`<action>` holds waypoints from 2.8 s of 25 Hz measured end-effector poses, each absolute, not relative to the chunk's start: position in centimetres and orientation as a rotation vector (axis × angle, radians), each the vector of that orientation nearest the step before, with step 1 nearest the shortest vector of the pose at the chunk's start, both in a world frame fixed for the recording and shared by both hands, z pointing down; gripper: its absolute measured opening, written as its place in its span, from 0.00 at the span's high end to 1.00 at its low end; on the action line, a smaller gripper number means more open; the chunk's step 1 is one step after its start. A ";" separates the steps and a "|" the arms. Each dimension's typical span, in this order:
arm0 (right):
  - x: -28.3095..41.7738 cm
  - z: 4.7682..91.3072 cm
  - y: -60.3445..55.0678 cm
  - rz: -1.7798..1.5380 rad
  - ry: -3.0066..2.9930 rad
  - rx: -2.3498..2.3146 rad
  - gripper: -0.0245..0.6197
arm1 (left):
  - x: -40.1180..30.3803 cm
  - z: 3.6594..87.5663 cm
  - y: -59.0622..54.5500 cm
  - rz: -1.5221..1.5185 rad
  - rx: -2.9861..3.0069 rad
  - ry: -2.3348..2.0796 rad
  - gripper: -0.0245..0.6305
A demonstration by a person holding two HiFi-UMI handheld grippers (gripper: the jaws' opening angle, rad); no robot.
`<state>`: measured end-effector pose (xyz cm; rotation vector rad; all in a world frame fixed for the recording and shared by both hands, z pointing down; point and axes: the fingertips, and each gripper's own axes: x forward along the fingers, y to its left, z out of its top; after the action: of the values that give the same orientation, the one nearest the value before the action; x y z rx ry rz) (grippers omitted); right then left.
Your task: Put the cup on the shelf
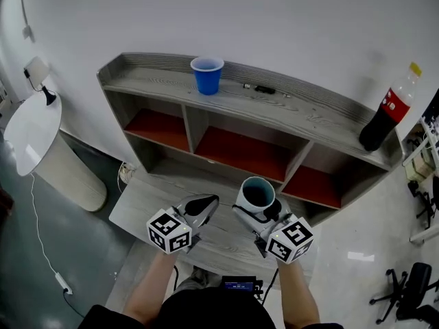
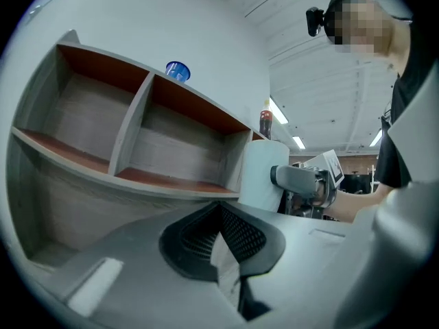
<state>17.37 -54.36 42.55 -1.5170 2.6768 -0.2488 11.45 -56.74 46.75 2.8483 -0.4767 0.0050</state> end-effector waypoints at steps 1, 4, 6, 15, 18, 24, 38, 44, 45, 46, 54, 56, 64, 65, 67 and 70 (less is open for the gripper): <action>17.4 42.1 -55.2 -0.236 2.669 -1.530 0.40 | 11.5 46.3 -57.5 -0.003 2.850 -0.475 0.96; 17.5 40.8 -57.4 -0.195 2.655 -1.567 0.40 | 11.9 45.6 -59.8 0.015 2.860 -0.501 0.96; 17.6 40.1 -58.8 -0.172 2.643 -1.587 0.40 | 12.2 45.2 -61.2 0.031 2.867 -0.516 0.96; 19.4 38.2 -63.9 -0.130 2.571 -1.702 0.40 | 13.3 43.7 -64.7 0.022 2.886 -0.496 0.96; 20.2 38.2 -65.3 -0.147 2.538 -1.752 0.40 | 13.6 43.6 -65.3 0.030 2.892 -0.488 0.96; 21.7 38.8 -67.2 -0.170 2.495 -1.845 0.40 | 14.2 43.7 -66.4 0.044 2.898 -0.469 0.96; 22.9 40.8 -69.9 -0.203 2.477 -2.027 0.40 | 15.1 44.4 -67.6 0.081 2.903 -0.415 0.96; 22.9 41.0 -70.2 -0.204 2.452 -2.067 0.40 | 15.1 45.2 -67.4 0.089 2.890 -0.404 0.96; 22.9 41.0 -70.2 -0.202 2.447 -2.072 0.40 | 15.1 45.3 -67.4 0.091 2.889 -0.404 0.96; 22.9 41.0 -70.2 -0.198 2.443 -2.078 0.40 | 15.0 45.4 -67.3 0.093 2.888 -0.404 0.96; 22.8 41.2 -69.7 -0.159 2.438 -2.138 0.40 | 14.4 45.7 -66.8 0.100 2.883 -0.397 0.96; 22.8 41.3 -69.7 -0.160 2.439 -2.156 0.40 | 14.3 45.7 -66.6 0.102 2.884 -0.395 0.96; 22.7 41.0 -69.0 -0.179 2.422 -2.129 0.33 | 14.0 45.7 -65.9 0.105 2.888 -0.400 0.96; 22.7 40.8 -68.8 -0.176 2.417 -2.119 0.30 | 14.0 45.7 -65.8 0.104 2.887 -0.401 0.96; 22.7 40.5 -68.3 -0.172 2.408 -2.104 0.30 | 14.0 45.7 -65.5 0.103 2.886 -0.402 0.96; 22.8 40.1 -67.4 -0.169 2.401 -2.087 0.30 | 14.3 45.8 -64.9 0.103 2.885 -0.396 0.96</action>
<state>22.76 -67.37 40.14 -2.0867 2.4009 -0.1686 14.28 -64.93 45.78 2.8847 -0.3961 0.1028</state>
